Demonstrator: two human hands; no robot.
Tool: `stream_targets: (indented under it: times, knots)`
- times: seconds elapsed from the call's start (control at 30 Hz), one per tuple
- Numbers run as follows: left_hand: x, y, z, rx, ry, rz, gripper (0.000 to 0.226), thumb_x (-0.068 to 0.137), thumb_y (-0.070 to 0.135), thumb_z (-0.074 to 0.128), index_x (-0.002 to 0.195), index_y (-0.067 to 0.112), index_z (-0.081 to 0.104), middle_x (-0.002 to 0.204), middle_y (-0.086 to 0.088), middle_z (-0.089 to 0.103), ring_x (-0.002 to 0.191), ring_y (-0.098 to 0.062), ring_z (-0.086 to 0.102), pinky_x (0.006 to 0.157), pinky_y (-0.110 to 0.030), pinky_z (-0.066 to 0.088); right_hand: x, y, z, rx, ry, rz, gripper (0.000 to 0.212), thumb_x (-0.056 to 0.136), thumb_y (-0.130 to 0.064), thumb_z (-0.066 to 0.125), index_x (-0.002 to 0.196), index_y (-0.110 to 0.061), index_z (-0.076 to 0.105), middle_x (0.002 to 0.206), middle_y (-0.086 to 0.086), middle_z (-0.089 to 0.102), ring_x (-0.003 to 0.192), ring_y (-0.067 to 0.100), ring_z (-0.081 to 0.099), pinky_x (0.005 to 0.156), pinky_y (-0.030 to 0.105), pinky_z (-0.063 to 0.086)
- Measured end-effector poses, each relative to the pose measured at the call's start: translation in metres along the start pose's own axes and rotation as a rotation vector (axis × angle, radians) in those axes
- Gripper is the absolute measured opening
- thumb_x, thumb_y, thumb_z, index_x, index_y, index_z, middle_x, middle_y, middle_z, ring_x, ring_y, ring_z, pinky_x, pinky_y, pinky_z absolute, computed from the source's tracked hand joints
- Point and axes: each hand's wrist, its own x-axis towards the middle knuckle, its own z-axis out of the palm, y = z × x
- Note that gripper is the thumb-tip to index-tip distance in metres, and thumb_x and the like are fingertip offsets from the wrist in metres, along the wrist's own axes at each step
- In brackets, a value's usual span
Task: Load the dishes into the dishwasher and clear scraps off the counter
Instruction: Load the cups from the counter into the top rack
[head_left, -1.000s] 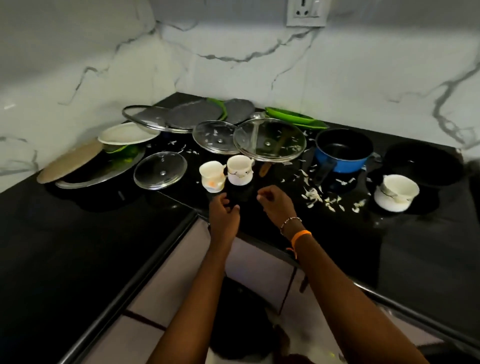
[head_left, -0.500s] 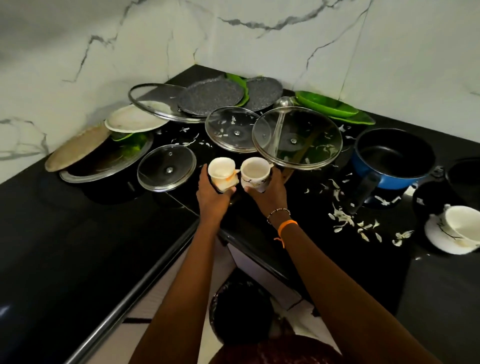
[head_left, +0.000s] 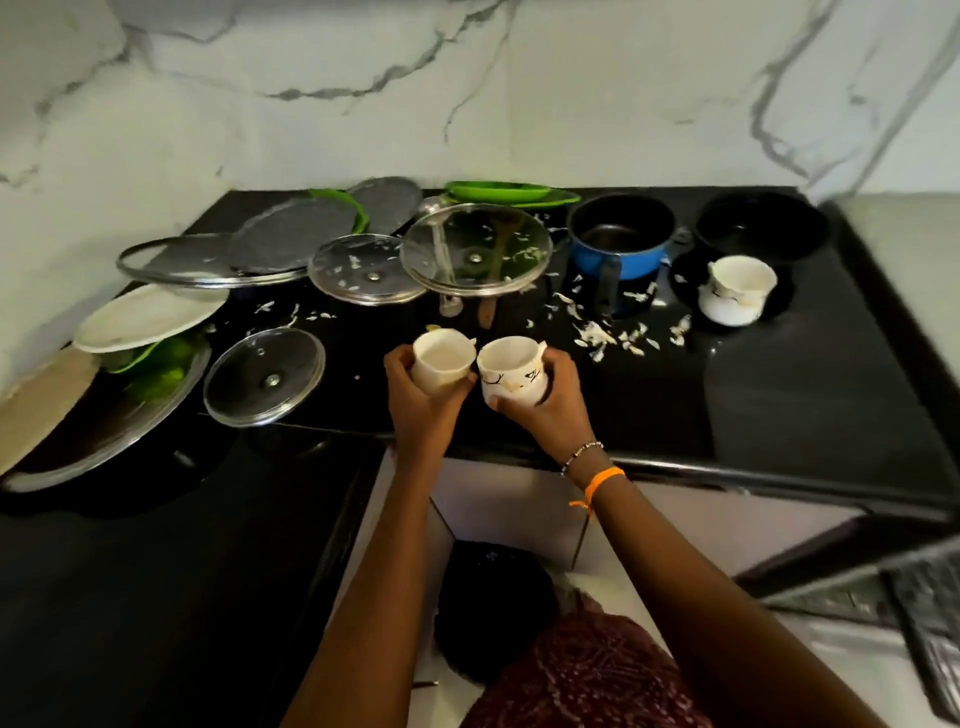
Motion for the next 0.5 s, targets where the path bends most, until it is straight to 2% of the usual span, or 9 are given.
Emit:
stream_targets:
  times: [0.03, 0.1, 0.23, 0.33, 0.37, 0.43, 0.5]
  knots:
    - [-0.01, 0.004, 0.004, -0.012, -0.037, 0.035, 0.066, 0.06, 0.019, 0.084, 0.111, 0.025, 0.041, 0.112, 0.005, 0.054, 0.1, -0.012, 0.056, 0.081, -0.023, 0.047, -0.012, 0.001, -0.01, 0.016, 0.039, 0.004, 0.074, 0.06, -0.01, 0.085, 0.121, -0.002, 0.043, 0.119, 0.011, 0.044, 0.107, 0.017, 0.047, 0.08, 0.0, 0.037]
    - [-0.033, 0.01, 0.015, -0.033, -0.119, 0.066, 0.067, 0.06, 0.014, 0.084, 0.11, 0.025, 0.042, 0.112, 0.003, 0.053, 0.1, -0.012, 0.055, 0.084, -0.025, 0.048, -0.036, 0.002, -0.032, 0.032, 0.127, 0.011, 0.076, 0.06, -0.018, 0.083, 0.122, -0.003, 0.042, 0.119, 0.008, 0.042, 0.106, 0.013, 0.045, 0.083, 0.001, 0.036]
    - [-0.083, 0.021, 0.039, -0.097, -0.307, 0.107, 0.063, 0.064, 0.009, 0.082, 0.114, 0.017, 0.045, 0.114, 0.002, 0.05, 0.099, -0.009, 0.052, 0.078, -0.01, 0.047, -0.083, 0.009, -0.083, 0.02, 0.287, 0.02, 0.074, 0.056, -0.033, 0.073, 0.12, -0.009, 0.043, 0.119, 0.006, 0.043, 0.104, 0.011, 0.045, 0.083, 0.002, 0.039]
    - [-0.122, 0.024, 0.067, -0.144, -0.484, 0.13, 0.062, 0.064, 0.015, 0.083, 0.113, 0.024, 0.046, 0.116, 0.003, 0.051, 0.105, -0.012, 0.054, 0.086, -0.023, 0.051, -0.12, 0.02, -0.129, 0.015, 0.432, 0.02, 0.07, 0.055, -0.043, 0.073, 0.113, -0.018, 0.042, 0.117, 0.008, 0.045, 0.103, 0.014, 0.049, 0.085, 0.018, 0.047]
    - [-0.136, 0.026, 0.078, -0.147, -0.552, 0.14, 0.063, 0.061, 0.02, 0.084, 0.111, 0.029, 0.046, 0.118, 0.001, 0.052, 0.107, -0.015, 0.055, 0.088, -0.03, 0.052, -0.133, 0.025, -0.146, 0.001, 0.486, 0.021, 0.069, 0.054, -0.046, 0.07, 0.11, -0.019, 0.041, 0.115, 0.008, 0.045, 0.101, 0.014, 0.049, 0.084, 0.018, 0.046]
    - [-0.168, 0.032, 0.103, -0.124, -0.683, 0.179, 0.063, 0.054, 0.035, 0.082, 0.105, 0.04, 0.046, 0.12, -0.001, 0.053, 0.109, -0.018, 0.056, 0.09, -0.038, 0.052, -0.16, 0.035, -0.183, -0.038, 0.585, 0.036, 0.068, 0.052, -0.047, 0.069, 0.106, -0.018, 0.04, 0.11, 0.006, 0.045, 0.097, 0.014, 0.048, 0.081, 0.012, 0.041]
    - [-0.203, 0.039, 0.13, -0.108, -0.803, 0.22, 0.062, 0.05, 0.037, 0.08, 0.103, 0.04, 0.047, 0.119, 0.0, 0.051, 0.108, -0.017, 0.055, 0.091, -0.037, 0.051, -0.187, 0.046, -0.218, -0.074, 0.667, 0.066, 0.068, 0.051, -0.047, 0.068, 0.104, -0.015, 0.042, 0.106, 0.006, 0.044, 0.093, 0.011, 0.047, 0.078, 0.006, 0.037]
